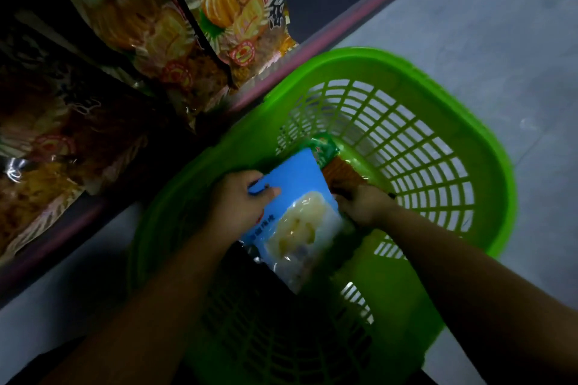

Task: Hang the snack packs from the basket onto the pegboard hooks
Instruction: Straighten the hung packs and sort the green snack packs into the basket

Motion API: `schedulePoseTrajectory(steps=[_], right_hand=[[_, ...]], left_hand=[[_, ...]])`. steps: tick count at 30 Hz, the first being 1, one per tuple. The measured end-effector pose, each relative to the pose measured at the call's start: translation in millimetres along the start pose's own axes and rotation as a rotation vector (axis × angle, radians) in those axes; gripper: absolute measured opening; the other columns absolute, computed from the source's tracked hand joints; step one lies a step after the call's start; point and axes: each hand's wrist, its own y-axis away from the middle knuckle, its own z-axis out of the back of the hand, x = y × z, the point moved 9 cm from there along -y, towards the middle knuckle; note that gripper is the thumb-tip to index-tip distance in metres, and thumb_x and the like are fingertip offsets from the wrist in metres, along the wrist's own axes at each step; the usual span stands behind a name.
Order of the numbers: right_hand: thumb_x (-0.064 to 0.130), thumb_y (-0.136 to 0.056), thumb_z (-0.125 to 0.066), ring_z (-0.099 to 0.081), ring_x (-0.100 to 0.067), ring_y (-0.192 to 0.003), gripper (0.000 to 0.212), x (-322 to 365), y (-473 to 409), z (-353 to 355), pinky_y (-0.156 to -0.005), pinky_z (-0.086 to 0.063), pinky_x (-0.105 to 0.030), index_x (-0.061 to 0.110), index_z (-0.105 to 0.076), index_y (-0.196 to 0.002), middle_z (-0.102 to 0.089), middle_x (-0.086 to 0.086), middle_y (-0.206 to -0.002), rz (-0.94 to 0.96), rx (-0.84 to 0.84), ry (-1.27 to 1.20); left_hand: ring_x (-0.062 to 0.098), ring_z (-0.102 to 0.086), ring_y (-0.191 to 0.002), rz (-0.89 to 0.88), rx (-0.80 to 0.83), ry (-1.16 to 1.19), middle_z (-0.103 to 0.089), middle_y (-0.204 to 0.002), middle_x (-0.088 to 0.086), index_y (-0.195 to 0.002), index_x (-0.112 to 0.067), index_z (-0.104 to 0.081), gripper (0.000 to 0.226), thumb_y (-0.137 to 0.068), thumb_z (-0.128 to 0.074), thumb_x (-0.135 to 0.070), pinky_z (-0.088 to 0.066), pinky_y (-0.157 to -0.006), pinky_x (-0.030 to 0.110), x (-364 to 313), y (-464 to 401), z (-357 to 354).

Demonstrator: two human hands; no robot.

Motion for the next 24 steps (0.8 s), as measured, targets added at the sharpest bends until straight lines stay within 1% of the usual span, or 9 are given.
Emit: schedulePoseTrajectory(steps=[3, 5, 8, 10, 14, 17, 19, 21, 24], right_hand=[[0.041, -0.096, -0.047, -0.059, -0.035, -0.11, 0.038, 1.0, -2.9, 13.4, -0.083, -0.046, -0.035, 0.014, -0.062, -0.118, -0.063, -0.02, -0.118, -0.034, -0.157, -0.028], [0.043, -0.09, -0.057, -0.059, -0.034, -0.108, 0.04, 2.6, -11.0, 17.8, -0.081, -0.046, -0.035, 0.015, -0.06, -0.118, -0.063, -0.018, -0.117, -0.052, -0.212, -0.022], [0.048, -0.077, -0.072, -0.045, -0.036, -0.125, 0.077, -3.8, -26.8, 12.6, -0.099, -0.041, -0.041, 0.011, -0.04, -0.136, -0.045, -0.02, -0.133, -0.11, -0.129, -0.071], [0.056, -0.068, -0.076, -0.037, -0.036, -0.132, 0.1, -14.8, -32.9, 7.3, -0.105, -0.035, -0.043, 0.012, -0.027, -0.143, -0.038, -0.02, -0.141, -0.134, -0.04, -0.118], [0.081, -0.053, -0.065, -0.031, -0.038, -0.136, 0.116, -33.4, -36.1, -0.9, -0.11, -0.025, -0.052, 0.02, -0.026, -0.144, -0.037, -0.018, -0.145, -0.171, 0.011, 0.1], [0.076, -0.055, -0.068, -0.044, -0.037, -0.126, 0.099, -36.5, -36.4, 10.8, -0.105, -0.038, -0.049, 0.014, -0.044, -0.129, -0.051, -0.018, -0.132, -0.188, -0.07, -0.025], [0.061, -0.067, -0.072, -0.055, -0.034, -0.111, 0.073, -32.9, -35.0, 19.2, -0.094, -0.048, -0.044, 0.008, -0.054, -0.115, -0.059, -0.018, -0.118, -0.156, -0.138, -0.184], [0.045, -0.079, -0.07, -0.06, -0.031, -0.099, 0.042, -26.3, -28.1, 30.2, -0.086, -0.051, -0.042, 0.01, -0.056, -0.098, -0.063, -0.017, -0.107, -0.128, -0.239, -0.305], [0.038, -0.089, -0.06, -0.061, -0.028, -0.088, 0.025, -2.9, -10.2, 50.2, -0.074, -0.051, -0.035, 0.013, -0.056, -0.09, -0.064, -0.014, -0.098, -0.047, -0.366, -0.209]], left_hand=[[0.02, -0.063, -0.08, 0.135, -0.023, 0.296, -0.07, -0.087, 0.014, -0.085, -0.01, -0.067, 0.008, -0.087, -0.064, -0.017, -0.05, -0.075, 0.034, 5.1, 1.7, 3.4], [0.021, -0.065, -0.081, 0.172, -0.013, 0.277, -0.07, -0.087, 0.009, -0.084, -0.013, -0.066, 0.009, -0.089, -0.062, -0.018, -0.051, -0.075, 0.032, 11.9, 6.3, -0.5], [0.014, -0.064, -0.07, 0.224, 0.03, 0.136, -0.07, -0.079, 0.003, -0.086, -0.008, -0.068, 0.008, -0.085, -0.067, -0.016, -0.05, -0.066, 0.024, 24.3, 19.5, -1.1], [0.007, -0.064, -0.06, 0.28, 0.097, 0.171, -0.07, -0.068, -0.004, -0.08, -0.011, -0.067, 0.005, -0.079, -0.073, -0.012, -0.05, -0.057, 0.019, 32.9, 31.5, -1.8], [0.006, -0.069, -0.064, 0.357, 0.212, 0.15, -0.072, -0.068, -0.007, -0.079, -0.02, -0.068, 0.018, -0.071, -0.079, -0.008, -0.052, -0.056, 0.022, 45.5, 50.0, 1.2], [0.014, -0.066, -0.069, 0.313, 0.159, 0.082, -0.07, -0.074, -0.002, -0.081, -0.014, -0.066, 0.015, -0.075, -0.074, -0.003, -0.054, -0.068, 0.028, 42.8, 46.7, 7.5], [0.019, -0.064, -0.076, 0.282, 0.116, 0.054, -0.068, -0.08, 0.008, -0.083, -0.012, -0.064, 0.014, -0.078, -0.071, -0.001, -0.051, -0.076, 0.035, 38.0, 45.2, 11.0], [0.02, -0.062, -0.078, 0.257, 0.097, -0.003, -0.067, -0.082, 0.008, -0.083, -0.012, -0.063, 0.012, -0.08, -0.069, -0.003, -0.049, -0.076, 0.033, 34.0, 45.2, 12.9], [0.019, -0.06, -0.08, 0.248, 0.081, -0.07, -0.063, -0.082, 0.002, -0.087, -0.013, -0.061, 0.01, -0.082, -0.068, -0.009, -0.045, -0.075, 0.028, 30.7, 45.5, 14.3]])
